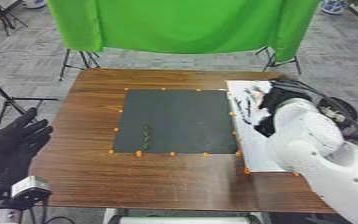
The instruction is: Arrange flowers
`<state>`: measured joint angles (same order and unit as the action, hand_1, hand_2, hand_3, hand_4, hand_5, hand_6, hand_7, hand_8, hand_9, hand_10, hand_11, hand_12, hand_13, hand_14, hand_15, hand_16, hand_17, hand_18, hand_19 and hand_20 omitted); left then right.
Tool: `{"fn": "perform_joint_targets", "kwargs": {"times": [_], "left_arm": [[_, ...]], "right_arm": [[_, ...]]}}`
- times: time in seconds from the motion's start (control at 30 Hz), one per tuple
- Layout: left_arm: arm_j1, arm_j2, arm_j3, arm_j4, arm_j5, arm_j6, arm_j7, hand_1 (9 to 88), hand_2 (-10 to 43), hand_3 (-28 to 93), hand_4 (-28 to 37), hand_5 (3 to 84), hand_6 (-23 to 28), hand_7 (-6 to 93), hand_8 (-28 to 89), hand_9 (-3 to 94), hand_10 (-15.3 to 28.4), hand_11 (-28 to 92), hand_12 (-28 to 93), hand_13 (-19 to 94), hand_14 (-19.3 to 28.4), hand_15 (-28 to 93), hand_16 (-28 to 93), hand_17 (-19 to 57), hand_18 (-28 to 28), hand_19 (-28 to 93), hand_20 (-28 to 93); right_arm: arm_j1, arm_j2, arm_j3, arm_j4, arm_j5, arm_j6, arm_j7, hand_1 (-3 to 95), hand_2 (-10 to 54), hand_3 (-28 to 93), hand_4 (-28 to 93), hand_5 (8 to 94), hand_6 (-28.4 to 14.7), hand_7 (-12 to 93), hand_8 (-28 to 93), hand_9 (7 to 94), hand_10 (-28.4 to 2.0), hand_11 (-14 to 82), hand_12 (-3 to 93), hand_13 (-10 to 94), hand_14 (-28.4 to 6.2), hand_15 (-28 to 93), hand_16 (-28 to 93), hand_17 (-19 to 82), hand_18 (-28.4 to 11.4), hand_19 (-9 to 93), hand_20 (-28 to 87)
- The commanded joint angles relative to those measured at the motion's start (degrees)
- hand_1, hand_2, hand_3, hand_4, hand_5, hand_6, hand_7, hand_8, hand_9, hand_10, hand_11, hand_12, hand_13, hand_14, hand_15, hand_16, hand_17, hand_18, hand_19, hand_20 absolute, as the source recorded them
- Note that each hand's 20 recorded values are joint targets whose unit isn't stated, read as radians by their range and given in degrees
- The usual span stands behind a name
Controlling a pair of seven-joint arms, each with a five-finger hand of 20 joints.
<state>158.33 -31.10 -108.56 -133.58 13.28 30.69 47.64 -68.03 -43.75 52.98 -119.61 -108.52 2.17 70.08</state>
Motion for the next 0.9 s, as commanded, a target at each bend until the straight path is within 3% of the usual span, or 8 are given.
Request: {"fn": "perform_joint_targets", "kwargs": {"times": [0.03,0.17,0.3,0.43,0.57,0.63,0.8,0.9], "left_arm": [[0.42,-1.76,-1.06,-1.21,2.13,0.69,-2.82,29.9,6.8,65,-21.2,38.4,9.9,9.7,-8,32.8,18.9,28,11,18,23.2,47,-11,-9.9,20.3,41,7],[-0.30,-2.31,-1.77,-1.51,3.38,0.76,-5.17,29.9,6.8,66,-21.2,38.4,9.8,9.7,-8,32.7,18.9,28,11,18,23.2,47,-11,-10.0,20.3,41,7],[-2.94,-4.56,-2.12,-1.53,6.66,-0.05,-10.42,30.0,6.8,65,-21.1,38.4,9.9,9.7,-8,32.6,18.9,28,11,18,23.2,47,-11,-10.0,20.3,41,7],[-6.53,-5.04,-1.02,-1.29,8.92,-0.60,-13.96,30.0,6.8,65,-21.0,38.4,9.9,9.7,-8,32.5,18.8,28,11,18,23.2,47,-11,-10.0,20.3,41,7],[-9.01,-3.93,0.45,-0.94,8.85,-0.81,-14.23,30.1,6.8,65,-21.1,38.4,9.9,9.7,-8,32.5,18.9,28,11,18,23.2,47,-11,-10.0,20.3,41,7],[-12.03,-4.76,1.70,-0.33,10.39,-1.93,-16.53,30.0,6.8,65,-21.0,38.4,9.9,9.7,-8,32.5,18.9,28,11,18,23.2,47,-11,-10.0,20.3,41,7],[-11.16,-4.43,1.50,-0.16,9.21,-1.67,-15.07,30.0,6.8,65,-20.9,38.4,9.9,9.6,-8,32.5,18.7,28,11,18,23.2,47,-11,-10.0,20.3,41,7],[-11.49,-5.21,2.06,0.00,9.88,-2.14,-15.56,30.0,6.7,66,-20.8,38.4,9.9,9.7,-8,32.5,18.8,28,11,18,23.1,47,-11,-10.0,20.3,41,7]], "right_arm": [[11.31,-14.46,-8.52,4.47,2.65,-3.83,-3.70,63.1,-8.2,67,-26,88.3,-6.5,13,16,93.7,-15.2,26.8,18.3,94,-5.7,50,15,76,-3.8,93,-12],[13.01,-21.15,-11.37,8.22,3.40,-6.92,-4.65,63.0,-8.3,67,-26,88.3,-6.4,13,16,93.7,-15.1,26.9,18.2,94,-5.6,50,15,76,-3.8,93,-11],[14.23,-27.20,-14.13,13.30,3.96,-8.78,-4.53,62.8,-8.4,67,-26,88.3,-6.4,13,16,93.7,-15.0,27.1,18.1,94,-5.6,50,15,76,-3.9,93,-11],[14.33,-31.61,-15.87,18.12,4.49,-10.23,-3.72,62.7,-8.4,67,-26,88.3,-6.3,13,16,93.7,-14.9,27.2,18.0,94,-5.5,50,15,76,-3.9,93,-11],[14.34,-33.44,-17.31,22.20,3.96,-11.04,-3.07,62.7,-8.3,67,-26,88.3,-6.2,13,16,93.7,-14.7,27.1,18.0,94,-5.5,50,15,76,-4.0,93,-10],[14.26,-32.88,-17.75,22.98,4.79,-10.78,-1.78,62.6,-8.3,67,-26,88.3,-6.1,13,16,93.7,-14.7,27.1,18.0,94,-5.4,51,15,76,-4.0,93,-10],[13.21,-32.42,-18.19,23.83,4.45,-10.52,-0.25,62.2,-8.3,67,-26,88.3,-5.9,13,16,93.7,-14.5,27.3,17.9,94,-5.3,51,15,77,-4.0,93,-10],[12.90,-31.58,-18.73,23.81,4.62,-9.92,0.82,62.1,-8.3,67,-25,88.3,-5.8,13,16,93.7,-14.4,27.3,17.8,94,-5.3,51,14,77,-4.0,93,-10]]}}
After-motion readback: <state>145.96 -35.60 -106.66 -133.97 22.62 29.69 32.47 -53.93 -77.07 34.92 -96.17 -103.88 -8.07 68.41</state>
